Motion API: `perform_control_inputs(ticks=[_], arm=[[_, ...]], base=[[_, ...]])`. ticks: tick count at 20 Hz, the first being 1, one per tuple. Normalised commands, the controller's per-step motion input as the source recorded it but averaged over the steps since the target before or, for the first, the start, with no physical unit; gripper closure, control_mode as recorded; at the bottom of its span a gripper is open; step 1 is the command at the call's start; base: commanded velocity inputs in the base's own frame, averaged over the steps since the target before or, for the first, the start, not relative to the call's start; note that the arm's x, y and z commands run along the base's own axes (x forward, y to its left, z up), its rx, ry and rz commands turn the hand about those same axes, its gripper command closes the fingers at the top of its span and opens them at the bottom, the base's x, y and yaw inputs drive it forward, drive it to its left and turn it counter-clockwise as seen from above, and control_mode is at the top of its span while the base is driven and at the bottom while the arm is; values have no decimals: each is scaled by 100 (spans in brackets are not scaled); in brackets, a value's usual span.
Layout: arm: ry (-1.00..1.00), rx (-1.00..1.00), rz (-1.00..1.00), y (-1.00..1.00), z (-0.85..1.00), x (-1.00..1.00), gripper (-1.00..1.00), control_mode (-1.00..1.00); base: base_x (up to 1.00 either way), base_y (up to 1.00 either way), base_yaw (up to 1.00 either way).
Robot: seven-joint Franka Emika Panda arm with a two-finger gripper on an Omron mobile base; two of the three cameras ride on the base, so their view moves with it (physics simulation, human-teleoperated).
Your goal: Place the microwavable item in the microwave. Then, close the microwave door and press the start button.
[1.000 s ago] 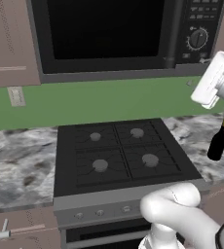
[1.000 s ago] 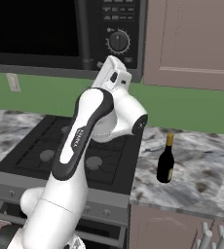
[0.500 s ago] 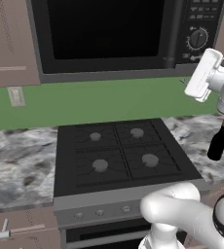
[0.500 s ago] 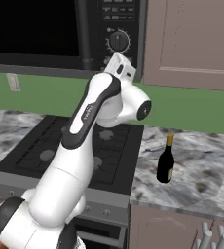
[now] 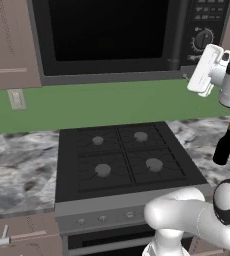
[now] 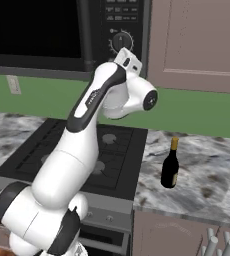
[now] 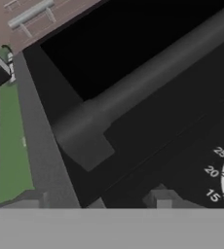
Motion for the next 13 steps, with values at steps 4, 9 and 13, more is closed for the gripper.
perform_control_inputs(ticks=[4, 9, 13], arm=[[10, 0, 0, -8, -2, 47, -100, -100], [10, 0, 0, -4, -14, 33, -100, -100], [6, 0, 0, 0, -15, 16, -100, -100]], base=[[0, 0, 0], [0, 0, 0], [0, 0, 0]])
